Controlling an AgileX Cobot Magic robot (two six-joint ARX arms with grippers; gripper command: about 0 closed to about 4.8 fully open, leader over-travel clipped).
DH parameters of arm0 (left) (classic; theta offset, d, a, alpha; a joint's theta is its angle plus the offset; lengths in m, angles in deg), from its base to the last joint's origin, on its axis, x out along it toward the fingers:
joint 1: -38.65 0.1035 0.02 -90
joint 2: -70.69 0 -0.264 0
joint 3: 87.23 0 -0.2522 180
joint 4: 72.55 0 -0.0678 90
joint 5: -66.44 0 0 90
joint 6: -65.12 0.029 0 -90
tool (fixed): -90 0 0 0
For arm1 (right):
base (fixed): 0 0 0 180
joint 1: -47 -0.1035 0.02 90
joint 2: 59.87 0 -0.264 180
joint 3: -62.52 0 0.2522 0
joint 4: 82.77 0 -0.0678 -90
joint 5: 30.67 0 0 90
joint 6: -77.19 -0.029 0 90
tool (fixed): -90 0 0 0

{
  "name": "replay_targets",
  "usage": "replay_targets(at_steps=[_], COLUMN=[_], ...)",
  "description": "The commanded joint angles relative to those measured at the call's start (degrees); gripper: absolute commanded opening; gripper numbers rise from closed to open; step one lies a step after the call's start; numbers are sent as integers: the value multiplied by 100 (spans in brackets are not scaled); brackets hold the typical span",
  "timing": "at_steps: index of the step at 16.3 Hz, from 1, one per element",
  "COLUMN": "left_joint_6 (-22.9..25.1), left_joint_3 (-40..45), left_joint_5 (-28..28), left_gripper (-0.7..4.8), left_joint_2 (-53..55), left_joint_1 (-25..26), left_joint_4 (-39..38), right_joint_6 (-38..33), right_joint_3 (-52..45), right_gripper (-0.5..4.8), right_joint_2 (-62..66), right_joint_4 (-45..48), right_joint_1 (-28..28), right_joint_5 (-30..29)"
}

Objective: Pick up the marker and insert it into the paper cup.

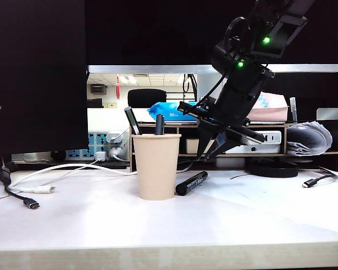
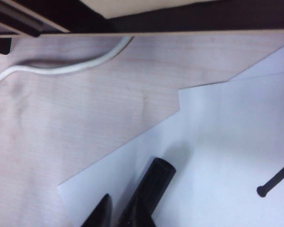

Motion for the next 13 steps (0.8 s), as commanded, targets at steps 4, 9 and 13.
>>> replay_targets(at_steps=[4, 9, 13], left_joint_6=[20, 17, 20], left_joint_3=[-7, -7, -7], left_joint_5=[-2, -2, 0], left_gripper=[-5, -5, -5], left_joint_2=[2, 2, 2], left_joint_1=[-11, -11, -11], left_joint_4=[46, 46, 37], right_joint_6=[-4, -24, -72], right_joint_3=[15, 15, 15], right_gripper=[109, 109, 119], right_joint_2=[63, 181, 254], right_joint_4=[118, 203, 203], right_joint_1=[-37, -103, -109], right_joint_5=[131, 348, 442])
